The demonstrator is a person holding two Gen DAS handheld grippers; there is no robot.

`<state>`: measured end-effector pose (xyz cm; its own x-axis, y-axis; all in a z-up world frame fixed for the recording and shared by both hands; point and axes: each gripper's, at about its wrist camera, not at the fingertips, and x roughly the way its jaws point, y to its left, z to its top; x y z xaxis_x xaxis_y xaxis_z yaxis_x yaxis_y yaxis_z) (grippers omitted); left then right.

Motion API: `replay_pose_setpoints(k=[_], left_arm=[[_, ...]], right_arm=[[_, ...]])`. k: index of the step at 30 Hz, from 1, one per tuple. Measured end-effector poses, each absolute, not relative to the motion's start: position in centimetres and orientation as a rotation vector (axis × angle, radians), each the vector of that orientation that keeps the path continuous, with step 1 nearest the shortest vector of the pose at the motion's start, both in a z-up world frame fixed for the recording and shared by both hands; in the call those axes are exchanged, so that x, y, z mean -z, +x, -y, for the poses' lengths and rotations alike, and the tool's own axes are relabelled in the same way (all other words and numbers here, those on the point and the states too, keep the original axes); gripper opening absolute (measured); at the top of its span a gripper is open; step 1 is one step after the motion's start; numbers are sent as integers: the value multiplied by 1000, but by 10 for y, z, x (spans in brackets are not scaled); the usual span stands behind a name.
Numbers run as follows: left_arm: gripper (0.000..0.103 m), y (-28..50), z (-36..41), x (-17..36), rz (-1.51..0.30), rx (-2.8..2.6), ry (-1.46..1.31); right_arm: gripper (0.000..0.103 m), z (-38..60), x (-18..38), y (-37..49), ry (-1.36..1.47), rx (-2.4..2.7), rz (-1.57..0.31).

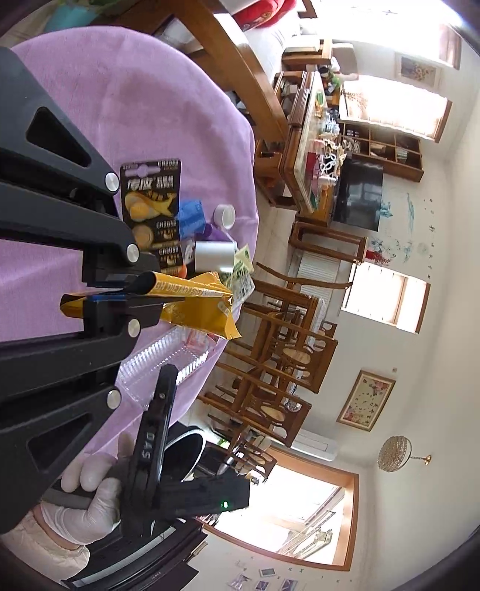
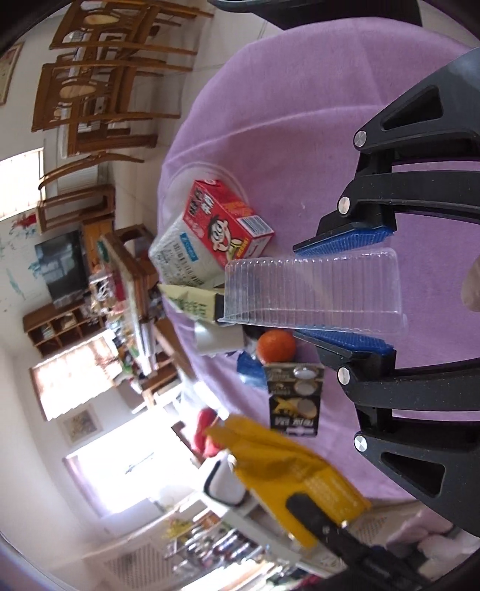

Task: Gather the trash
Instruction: 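Move both tools over the bin and release the wrapper and tray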

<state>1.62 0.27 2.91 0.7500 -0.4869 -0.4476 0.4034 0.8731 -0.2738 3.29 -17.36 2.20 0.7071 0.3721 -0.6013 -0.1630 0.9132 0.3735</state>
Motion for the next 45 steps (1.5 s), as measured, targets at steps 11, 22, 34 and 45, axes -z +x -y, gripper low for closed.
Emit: replay_pose_setpoints(k=[11,22,34,45], left_arm=[[3,24,128,-40,-562,704,-141],[3,48,312,-11,-742,985,-154],[4,55,398,34,-872,984,-9],[60,40,394,28,-826,950,63]], right_arm=[[40,327,-63,-47,301,-98,-506],[40,494,-15,-110,436,179,-485],[40,544,44,-118,514,220,-529],[56,532,38,-117,527,215,-531]])
